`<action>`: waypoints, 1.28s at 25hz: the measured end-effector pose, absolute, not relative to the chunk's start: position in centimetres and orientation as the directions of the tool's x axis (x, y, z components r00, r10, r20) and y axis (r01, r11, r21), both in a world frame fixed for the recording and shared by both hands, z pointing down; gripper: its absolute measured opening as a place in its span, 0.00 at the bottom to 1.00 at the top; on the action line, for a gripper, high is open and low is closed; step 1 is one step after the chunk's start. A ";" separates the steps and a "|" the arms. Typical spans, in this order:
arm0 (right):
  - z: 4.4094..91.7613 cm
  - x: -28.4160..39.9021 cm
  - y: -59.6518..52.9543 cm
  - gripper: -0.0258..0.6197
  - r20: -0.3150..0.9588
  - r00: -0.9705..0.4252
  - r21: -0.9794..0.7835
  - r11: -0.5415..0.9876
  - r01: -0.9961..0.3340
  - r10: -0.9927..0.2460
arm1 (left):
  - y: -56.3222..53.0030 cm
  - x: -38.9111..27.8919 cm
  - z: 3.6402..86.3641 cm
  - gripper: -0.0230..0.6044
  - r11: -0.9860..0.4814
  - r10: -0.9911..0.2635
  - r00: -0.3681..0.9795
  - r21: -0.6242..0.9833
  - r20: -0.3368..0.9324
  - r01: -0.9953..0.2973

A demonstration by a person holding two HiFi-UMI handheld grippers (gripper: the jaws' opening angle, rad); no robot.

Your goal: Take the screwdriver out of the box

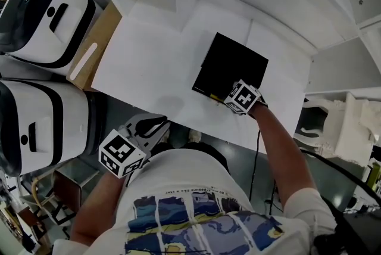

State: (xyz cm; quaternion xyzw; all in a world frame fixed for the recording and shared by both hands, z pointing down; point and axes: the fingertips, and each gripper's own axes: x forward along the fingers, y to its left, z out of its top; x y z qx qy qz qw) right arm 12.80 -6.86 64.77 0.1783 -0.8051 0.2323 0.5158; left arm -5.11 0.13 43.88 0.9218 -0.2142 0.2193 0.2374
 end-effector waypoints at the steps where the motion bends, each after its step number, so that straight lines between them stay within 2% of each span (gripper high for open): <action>1: 64.7 12.3 -7.0 0.19 0.906 -0.422 -0.210 0.820 -0.533 -0.043 | 0.1 -5.0 43.8 0.09 -0.796 -0.289 0.812 0.343 0.507 -0.498; 4: 64.4 10.5 -7.8 0.24 0.885 -0.465 -0.254 0.799 -0.545 -0.036 | 0.2 -4.8 43.7 0.09 -0.800 -0.287 0.811 0.339 0.510 -0.496; 11: 64.9 7.8 -9.4 0.26 0.884 -0.467 -0.276 0.798 -0.535 -0.007 | 0.5 -5.5 43.7 0.09 -0.790 -0.309 0.798 0.328 0.518 -0.518; 15: 65.3 7.9 -9.3 0.26 0.905 -0.426 -0.239 0.838 -0.490 0.010 | 0.7 -6.3 44.0 0.09 -0.775 -0.328 0.788 0.328 0.521 -0.540; 19: 65.8 10.1 -9.0 0.23 0.941 -0.336 -0.129 0.886 -0.445 -0.031 | 0.7 -6.8 44.0 0.09 -0.766 -0.340 0.783 0.329 0.521 -0.552; 24: 65.4 12.0 -8.7 0.21 0.942 -0.327 -0.088 0.887 -0.452 -0.073 | 0.6 -6.8 44.0 0.09 -0.769 -0.335 0.787 0.332 0.519 -0.546; 27: 63.9 12.9 -7.9 0.22 0.936 -0.349 -0.131 0.888 -0.440 -0.035 | 0.5 -6.4 44.1 0.09 -0.775 -0.324 0.793 0.336 0.516 -0.535; 32: 63.8 15.0 -4.7 0.23 0.941 -0.317 -0.219 0.922 -0.319 0.114 | 0.4 -5.6 44.1 0.09 -0.792 -0.302 0.804 0.334 0.513 -0.511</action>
